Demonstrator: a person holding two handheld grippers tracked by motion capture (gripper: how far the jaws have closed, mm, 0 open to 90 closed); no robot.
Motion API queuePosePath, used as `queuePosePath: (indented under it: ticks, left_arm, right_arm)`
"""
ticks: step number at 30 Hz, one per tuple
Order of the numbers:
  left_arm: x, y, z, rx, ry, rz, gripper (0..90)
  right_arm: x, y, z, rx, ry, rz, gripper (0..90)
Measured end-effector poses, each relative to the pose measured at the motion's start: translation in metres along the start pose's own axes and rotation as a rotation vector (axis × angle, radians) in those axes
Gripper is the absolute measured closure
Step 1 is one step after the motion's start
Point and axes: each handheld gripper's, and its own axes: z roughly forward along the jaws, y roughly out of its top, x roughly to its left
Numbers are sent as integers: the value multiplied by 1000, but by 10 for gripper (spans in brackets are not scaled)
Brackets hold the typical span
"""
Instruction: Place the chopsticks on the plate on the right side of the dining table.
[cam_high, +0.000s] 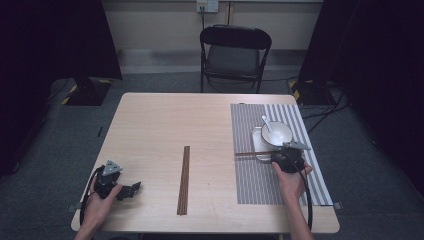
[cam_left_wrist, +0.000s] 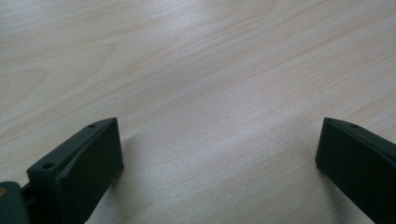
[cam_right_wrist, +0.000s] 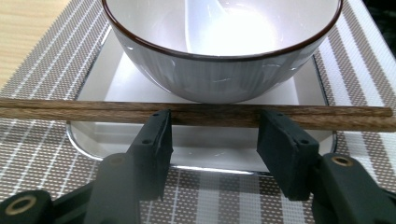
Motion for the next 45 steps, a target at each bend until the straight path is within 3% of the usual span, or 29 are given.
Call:
queuePosePath:
  ticks: [6,12,16,18,24,45]
  left_arm:
    - [0,0,0,0,0,0,1]
    - [0,0,0,-3,0,-5,1]
    - [0,0,0,-4,-1,-6,1]
    - [0,0,0,-4,0,-5,1]
    - [0,0,0,-4,0,-5,1]
    - [0,0,0,-4,0,-5,1]
  right_arm:
    - [2,-1,-3,3,4,5,425]
    - [21,0,-16,-27,86,-46,670]
    - [41,0,-16,-26,148,-99,755]
    - [46,0,-14,-30,138,-119,792]
    - [46,1,-7,-27,148,-99,872]
    - [42,2,0,-16,130,-92,887]
